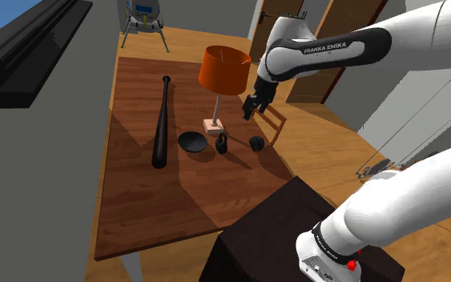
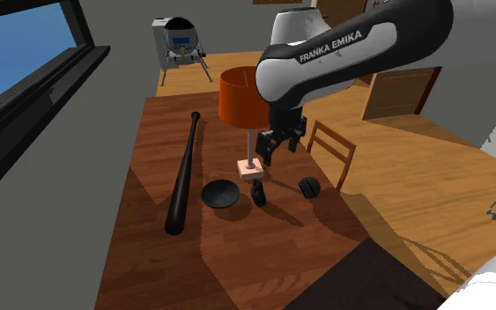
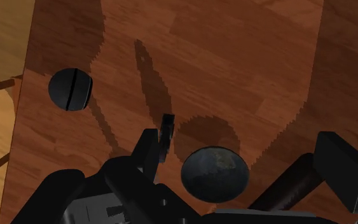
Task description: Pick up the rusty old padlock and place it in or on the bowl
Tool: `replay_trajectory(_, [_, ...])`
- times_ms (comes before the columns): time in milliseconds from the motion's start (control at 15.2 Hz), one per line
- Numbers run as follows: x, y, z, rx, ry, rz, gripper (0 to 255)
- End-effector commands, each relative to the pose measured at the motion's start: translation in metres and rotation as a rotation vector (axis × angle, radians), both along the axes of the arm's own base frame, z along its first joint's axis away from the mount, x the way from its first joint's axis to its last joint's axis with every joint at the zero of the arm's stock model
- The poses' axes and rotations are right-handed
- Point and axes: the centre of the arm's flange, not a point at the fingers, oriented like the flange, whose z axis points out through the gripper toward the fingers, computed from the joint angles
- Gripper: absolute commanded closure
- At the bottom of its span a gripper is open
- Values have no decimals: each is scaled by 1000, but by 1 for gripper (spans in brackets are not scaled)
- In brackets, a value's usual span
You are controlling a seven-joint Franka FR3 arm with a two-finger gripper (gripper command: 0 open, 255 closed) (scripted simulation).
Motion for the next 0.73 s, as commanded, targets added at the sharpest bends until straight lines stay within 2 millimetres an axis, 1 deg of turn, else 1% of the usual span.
replay_trajectory(0, [16, -8, -23, 3, 6, -10, 0])
replay_trajectory(660, [92, -44, -128, 19, 36, -56, 0])
